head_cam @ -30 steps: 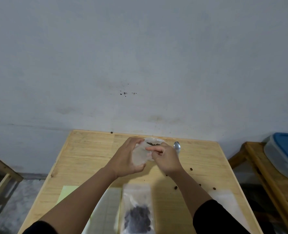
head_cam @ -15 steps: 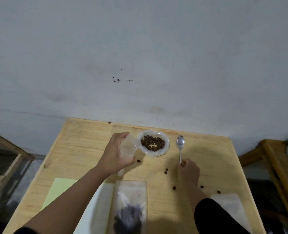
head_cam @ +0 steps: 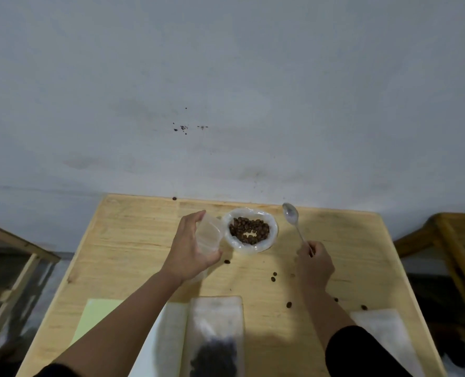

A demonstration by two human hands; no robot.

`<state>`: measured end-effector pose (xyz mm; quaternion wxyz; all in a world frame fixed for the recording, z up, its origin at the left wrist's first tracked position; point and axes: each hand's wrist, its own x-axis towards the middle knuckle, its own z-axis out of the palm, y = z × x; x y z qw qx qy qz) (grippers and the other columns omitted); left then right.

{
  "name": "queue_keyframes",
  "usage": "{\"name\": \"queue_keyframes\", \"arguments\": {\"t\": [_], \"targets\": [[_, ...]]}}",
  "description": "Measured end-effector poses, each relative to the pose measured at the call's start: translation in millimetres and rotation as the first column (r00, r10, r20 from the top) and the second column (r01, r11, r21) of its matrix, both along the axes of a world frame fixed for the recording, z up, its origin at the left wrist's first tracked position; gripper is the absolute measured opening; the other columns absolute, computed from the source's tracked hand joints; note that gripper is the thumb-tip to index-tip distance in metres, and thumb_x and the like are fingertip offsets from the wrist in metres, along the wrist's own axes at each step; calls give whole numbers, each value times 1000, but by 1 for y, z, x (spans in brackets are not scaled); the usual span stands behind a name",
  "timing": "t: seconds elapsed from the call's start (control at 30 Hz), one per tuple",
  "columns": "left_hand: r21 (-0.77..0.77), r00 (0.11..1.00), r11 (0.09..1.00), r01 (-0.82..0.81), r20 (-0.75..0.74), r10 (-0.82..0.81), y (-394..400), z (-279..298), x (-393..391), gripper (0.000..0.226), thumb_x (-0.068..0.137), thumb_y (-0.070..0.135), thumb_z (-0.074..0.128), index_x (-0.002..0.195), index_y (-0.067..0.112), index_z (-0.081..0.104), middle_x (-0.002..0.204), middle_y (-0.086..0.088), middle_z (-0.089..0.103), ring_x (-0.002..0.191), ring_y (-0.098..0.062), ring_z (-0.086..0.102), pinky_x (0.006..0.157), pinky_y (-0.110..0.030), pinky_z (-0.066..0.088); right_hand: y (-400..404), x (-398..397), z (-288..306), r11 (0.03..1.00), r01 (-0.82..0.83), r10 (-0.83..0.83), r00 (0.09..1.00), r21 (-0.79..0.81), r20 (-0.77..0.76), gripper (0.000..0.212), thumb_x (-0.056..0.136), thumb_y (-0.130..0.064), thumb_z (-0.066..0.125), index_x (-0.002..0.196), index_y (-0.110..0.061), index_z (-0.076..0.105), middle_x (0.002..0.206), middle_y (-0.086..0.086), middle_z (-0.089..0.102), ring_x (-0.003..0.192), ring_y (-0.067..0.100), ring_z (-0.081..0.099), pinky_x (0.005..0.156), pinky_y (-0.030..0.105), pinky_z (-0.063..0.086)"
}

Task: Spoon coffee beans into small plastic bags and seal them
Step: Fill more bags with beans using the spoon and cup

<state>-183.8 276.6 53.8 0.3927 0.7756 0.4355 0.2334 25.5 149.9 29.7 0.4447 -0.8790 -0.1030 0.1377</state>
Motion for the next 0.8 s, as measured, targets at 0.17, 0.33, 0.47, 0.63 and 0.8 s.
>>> {"name": "queue_keyframes", "arguments": {"t": [0.17,0.33,0.47,0.63,0.8], "targets": [[-67,999,997,33,44,-30,1,-5,10,96,55,34,85,136,16,35,128,4,36,116,-5,37,95,-9,30,-1,-17,41,960,-124,121,992,252,28,13,87,-5,54,89,-14,62,65,4,66,51,12,62,53,28,54],[-99,997,994,44,60,-38,4,-15,18,95,60,26,85,139,14,33,130,5,34,114,-4,35,75,12,25,-5,-33,59,863,-319,321,945,392,63,10,88,-6,59,83,-8,67,73,6,71,68,16,69,61,26,58],[-111,998,994,26,65,-19,3,-19,21,95,60,29,86,139,18,33,132,7,35,115,-1,35,89,-1,30,-5,-31,45,881,-428,362,885,202,294,27,93,-37,44,87,-18,62,65,2,66,58,15,63,54,27,53],[-126,997,992,8,76,2,4,-22,24,92,63,29,84,139,19,32,130,12,33,115,1,34,94,-11,31,-1,-26,15,913,-395,359,895,98,264,23,98,-15,41,103,-15,63,71,-8,61,65,16,62,60,27,52],[-128,998,992,20,55,-13,6,-25,26,87,65,23,82,137,18,35,131,8,34,113,-3,36,80,1,38,13,-34,-2,930,-133,227,941,343,-251,25,99,-14,39,101,-17,63,81,6,69,69,12,63,60,25,53]]}}
